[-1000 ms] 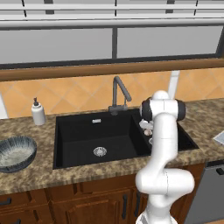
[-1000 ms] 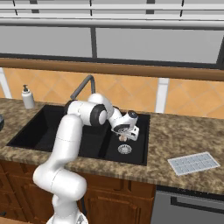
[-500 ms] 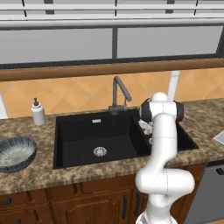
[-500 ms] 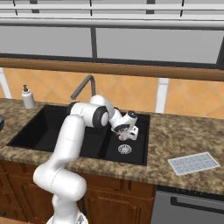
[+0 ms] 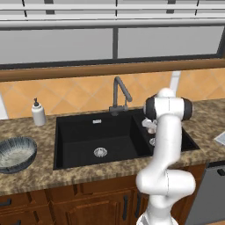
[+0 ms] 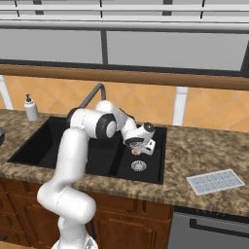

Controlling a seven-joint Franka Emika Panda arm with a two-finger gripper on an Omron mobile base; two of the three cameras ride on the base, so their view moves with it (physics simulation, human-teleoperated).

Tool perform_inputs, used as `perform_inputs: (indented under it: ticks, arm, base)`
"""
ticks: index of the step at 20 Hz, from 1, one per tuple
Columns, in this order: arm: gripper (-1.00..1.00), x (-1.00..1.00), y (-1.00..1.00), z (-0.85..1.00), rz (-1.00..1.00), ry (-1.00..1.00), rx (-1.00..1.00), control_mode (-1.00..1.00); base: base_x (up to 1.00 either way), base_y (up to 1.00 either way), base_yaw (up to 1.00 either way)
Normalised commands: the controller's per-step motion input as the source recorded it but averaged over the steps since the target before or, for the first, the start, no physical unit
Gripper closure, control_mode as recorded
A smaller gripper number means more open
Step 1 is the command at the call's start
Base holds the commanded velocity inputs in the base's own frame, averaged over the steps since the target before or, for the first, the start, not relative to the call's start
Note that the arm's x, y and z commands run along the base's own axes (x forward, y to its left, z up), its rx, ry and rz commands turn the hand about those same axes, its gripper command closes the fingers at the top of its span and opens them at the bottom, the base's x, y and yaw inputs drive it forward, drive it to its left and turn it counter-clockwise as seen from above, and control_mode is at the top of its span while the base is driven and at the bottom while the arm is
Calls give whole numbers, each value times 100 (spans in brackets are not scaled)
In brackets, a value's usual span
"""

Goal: Pick the garlic from the sink and place it in the bowl. Then pick the bowl and place it in the microwave. Then close the microwave door and press the start button.

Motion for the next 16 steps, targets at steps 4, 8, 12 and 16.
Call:
perform_inputs:
  ticks: [4,8,12,16]
  arm:
    - [100,-90,0,78,-1,-19,0,-100]
    - [100,-99,8,57,-3,-14,-1,-100]
    - [100,-100,13,52,-1,-6,-2,-100]
    - [100,-94,11,69,-1,0,-1,-100]
  base:
    - [0,0,0]
    - [0,0,0]
    - [0,0,0]
    - [0,0,0]
